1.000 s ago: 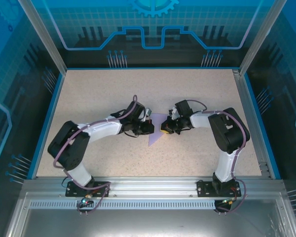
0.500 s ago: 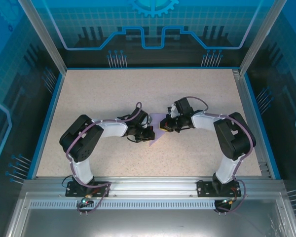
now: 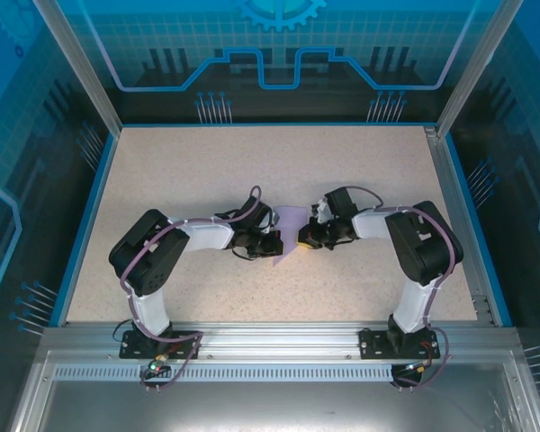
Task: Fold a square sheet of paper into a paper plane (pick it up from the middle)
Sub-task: Third fold the triangle at the center of the table.
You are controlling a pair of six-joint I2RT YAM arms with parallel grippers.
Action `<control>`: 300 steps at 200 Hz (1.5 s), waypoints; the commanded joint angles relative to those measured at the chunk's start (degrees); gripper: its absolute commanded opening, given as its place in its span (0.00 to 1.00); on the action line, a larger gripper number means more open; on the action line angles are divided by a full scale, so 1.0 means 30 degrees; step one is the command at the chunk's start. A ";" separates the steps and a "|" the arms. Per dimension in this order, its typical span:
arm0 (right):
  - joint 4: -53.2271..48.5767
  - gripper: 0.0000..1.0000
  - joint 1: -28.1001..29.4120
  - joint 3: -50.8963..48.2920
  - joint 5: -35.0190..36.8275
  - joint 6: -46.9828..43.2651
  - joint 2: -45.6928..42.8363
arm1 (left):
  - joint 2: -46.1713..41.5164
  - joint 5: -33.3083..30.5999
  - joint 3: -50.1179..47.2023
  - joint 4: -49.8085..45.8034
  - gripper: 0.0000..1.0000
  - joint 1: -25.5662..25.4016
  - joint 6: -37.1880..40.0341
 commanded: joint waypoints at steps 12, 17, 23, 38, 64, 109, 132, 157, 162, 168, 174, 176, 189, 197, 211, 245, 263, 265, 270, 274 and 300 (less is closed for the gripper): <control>-0.0391 0.03 -0.2168 -0.0371 0.0676 -0.1518 -0.0751 | 0.0478 -0.1396 -0.0803 -0.1867 0.00 -0.0155 0.0659; -0.0433 0.03 -0.2179 -0.0252 0.0525 -0.1573 -0.0883 | 0.0482 -0.1370 -0.0788 -0.1898 0.00 -0.0145 0.0710; -0.0494 0.04 -0.2137 -0.0122 0.0316 -0.1608 -0.1068 | 0.0487 -0.1326 -0.0774 -0.1933 0.00 -0.0136 0.0778; -0.0710 0.04 -0.1608 0.0110 0.0198 -0.1441 -0.1521 | 0.0395 -0.1284 -0.0712 -0.1930 0.00 -0.0143 0.0869; -0.0513 0.04 -0.0072 0.0089 0.0551 -0.0618 -0.1778 | 0.0307 -0.1281 -0.0438 -0.2102 0.00 -0.0140 0.0976; 0.0164 0.03 0.1512 0.0332 0.1191 0.0080 -0.0314 | 0.0398 -0.1140 0.0017 -0.2378 0.00 -0.0153 0.1164; -0.0440 0.01 0.1425 0.0418 0.1758 -0.0169 0.0654 | 0.0235 -0.0802 0.0069 -0.2252 0.00 -0.0155 0.1133; -0.0544 0.00 0.1387 0.0092 0.1925 -0.0092 0.0888 | -0.0637 -0.0368 0.0003 -0.2335 0.05 -0.0136 0.1108; -0.0512 0.00 0.1395 0.0035 0.1898 -0.0063 0.0858 | -0.0955 -0.0287 -0.0039 -0.2353 0.05 -0.0154 0.1086; -0.0553 0.00 0.1394 0.0013 0.1931 -0.0034 0.0862 | -0.1382 -0.0159 -0.0096 -0.2314 0.06 -0.0145 0.1049; -0.0644 0.00 0.1388 -0.0006 0.1988 -0.0004 0.0856 | -0.1818 -0.0088 -0.0128 -0.2277 0.07 -0.0145 0.1003; -0.0668 0.00 0.1393 0.0003 0.2021 -0.0002 0.0878 | -0.1946 -0.0067 -0.0151 -0.2288 0.07 -0.0145 0.0979; -0.1028 0.00 0.1393 0.0067 0.2278 0.0058 0.0959 | -0.2627 0.0419 -0.0217 -0.1940 0.09 -0.0144 0.0928; -0.1832 0.00 0.1426 0.0456 0.2726 0.0033 0.1195 | -0.2767 0.1124 -0.0368 -0.1275 0.11 -0.0166 0.1191; -0.2415 0.00 0.1522 0.0596 0.3008 -0.0261 0.1609 | -0.2472 0.2212 -0.1140 0.0793 0.12 -0.0132 0.0928; -0.2629 0.00 0.1571 0.0555 0.3386 -0.0305 0.1254 | -0.0108 0.3414 -0.0934 0.1520 0.10 -0.0195 0.0234; -0.3023 0.00 0.1570 0.0583 0.3473 -0.0603 0.1142 | -0.0260 0.2012 -0.1101 0.0632 0.08 -0.0188 0.0377; -0.3050 0.00 0.1600 0.0597 0.3483 -0.0649 0.1125 | -0.0391 0.1916 -0.1200 0.0615 0.08 -0.0178 0.0361; -0.3108 0.00 0.1572 0.0601 0.3477 -0.0714 0.1094 | -0.0585 0.1653 -0.1401 0.0561 0.08 -0.0166 0.0271; -0.3144 0.00 0.1567 0.0589 0.3502 -0.0754 0.1098 | -0.0731 0.1358 -0.1562 0.0431 0.08 -0.0179 0.0213; -0.3264 0.00 0.1571 0.0580 0.3571 -0.0764 0.1016 | -0.1303 0.0536 -0.2435 -0.0786 0.06 -0.0125 -0.0098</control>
